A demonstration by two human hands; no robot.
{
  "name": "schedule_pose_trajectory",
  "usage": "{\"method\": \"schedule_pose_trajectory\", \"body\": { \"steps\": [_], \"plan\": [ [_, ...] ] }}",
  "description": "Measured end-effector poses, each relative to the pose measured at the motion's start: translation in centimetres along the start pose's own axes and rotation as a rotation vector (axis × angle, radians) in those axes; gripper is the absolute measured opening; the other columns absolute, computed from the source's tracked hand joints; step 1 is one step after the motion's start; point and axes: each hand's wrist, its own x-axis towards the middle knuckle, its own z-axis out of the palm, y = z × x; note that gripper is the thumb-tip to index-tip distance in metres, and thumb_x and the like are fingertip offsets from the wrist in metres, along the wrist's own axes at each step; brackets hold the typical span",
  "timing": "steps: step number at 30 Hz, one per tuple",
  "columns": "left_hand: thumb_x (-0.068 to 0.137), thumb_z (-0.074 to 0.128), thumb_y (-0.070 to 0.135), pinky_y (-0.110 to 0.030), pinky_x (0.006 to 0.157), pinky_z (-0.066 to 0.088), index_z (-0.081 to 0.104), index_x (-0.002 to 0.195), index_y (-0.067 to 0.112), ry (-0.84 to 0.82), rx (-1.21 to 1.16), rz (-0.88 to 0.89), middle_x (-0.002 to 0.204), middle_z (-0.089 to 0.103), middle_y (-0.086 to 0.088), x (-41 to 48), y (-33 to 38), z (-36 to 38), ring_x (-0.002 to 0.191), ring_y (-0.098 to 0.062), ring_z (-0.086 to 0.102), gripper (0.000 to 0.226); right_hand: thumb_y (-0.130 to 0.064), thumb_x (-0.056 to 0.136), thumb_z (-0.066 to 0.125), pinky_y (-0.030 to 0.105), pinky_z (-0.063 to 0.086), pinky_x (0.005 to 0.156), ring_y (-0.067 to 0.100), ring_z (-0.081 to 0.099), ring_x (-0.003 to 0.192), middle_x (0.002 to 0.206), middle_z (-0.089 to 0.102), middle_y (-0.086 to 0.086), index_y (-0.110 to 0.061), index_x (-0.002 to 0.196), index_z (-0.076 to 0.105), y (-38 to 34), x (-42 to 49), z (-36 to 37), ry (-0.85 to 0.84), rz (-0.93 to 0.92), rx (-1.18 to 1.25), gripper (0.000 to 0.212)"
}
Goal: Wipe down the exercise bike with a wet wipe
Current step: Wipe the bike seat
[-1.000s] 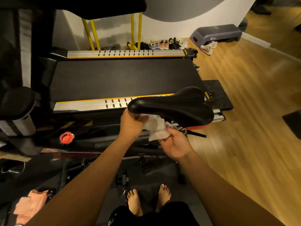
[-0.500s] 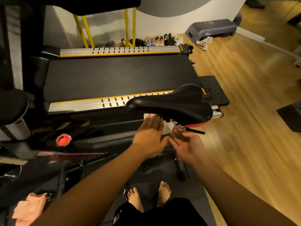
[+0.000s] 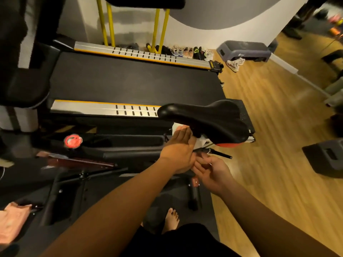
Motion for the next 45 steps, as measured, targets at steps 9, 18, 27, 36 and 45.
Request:
{"method": "schedule_pose_trajectory", "body": {
  "steps": [9, 18, 27, 36, 45],
  "plan": [
    [0.100, 0.046, 0.038, -0.041, 0.119, 0.017, 0.036, 0.148, 0.016, 0.105, 0.103, -0.150, 0.153, 0.037, -0.007, 2.2, 0.0, -2.3, 0.144, -0.028, 0.027, 0.054, -0.003, 0.097, 0.036, 0.043, 0.042, 0.107, 0.031, 0.062, 0.111, 0.120, 0.065, 0.018, 0.001, 0.137, 0.044, 0.2, -0.3, -1.8, 0.003, 0.047, -0.186, 0.040],
    [0.103, 0.037, 0.023, -0.046, 0.124, -0.001, -0.002, 0.155, 0.003, 0.200, 0.114, -0.184, 0.163, -0.008, -0.019, -1.5, 2.9, 2.9, 0.152, -0.032, -0.007, 0.068, -0.005, 0.098, 0.039, 0.041, 0.044, 0.105, 0.030, 0.059, 0.117, 0.127, 0.061, 0.017, -0.002, 0.141, 0.041, -0.5, -0.6, -3.5, -0.078, 0.034, -0.230, 0.043],
    [0.098, 0.051, 0.032, -0.053, 0.122, -0.004, -0.017, 0.152, 0.004, 0.209, -0.288, -0.447, 0.160, -0.024, -0.019, 3.1, 15.0, 5.9, 0.146, -0.033, -0.027, 0.091, -0.004, 0.093, 0.041, 0.045, 0.040, 0.110, 0.034, 0.054, 0.126, 0.133, 0.057, 0.023, -0.003, 0.131, 0.052, -5.0, -0.2, -12.3, -0.075, 0.080, -0.155, 0.040],
    [0.093, 0.054, 0.036, -0.065, 0.115, -0.010, -0.015, 0.153, 0.005, 0.195, -0.218, -0.473, 0.162, -0.021, -0.015, 9.2, 22.4, 8.7, 0.148, -0.035, -0.023, 0.097, -0.006, 0.099, 0.041, 0.043, 0.047, 0.097, 0.029, 0.060, 0.101, 0.120, 0.059, 0.017, -0.001, 0.127, 0.051, -10.6, -0.6, -24.3, 0.011, -0.005, -0.043, 0.031],
    [0.094, 0.051, 0.035, -0.059, 0.119, -0.006, -0.015, 0.152, 0.001, 0.148, 0.260, -0.442, 0.161, -0.017, -0.024, 10.1, 20.9, 7.4, 0.147, -0.042, -0.020, 0.095, -0.005, 0.099, 0.036, 0.040, 0.047, 0.095, 0.027, 0.061, 0.108, 0.118, 0.060, 0.014, 0.000, 0.140, 0.042, -11.9, -0.9, -28.7, -0.089, -0.056, -0.108, 0.042]
  ]
}}
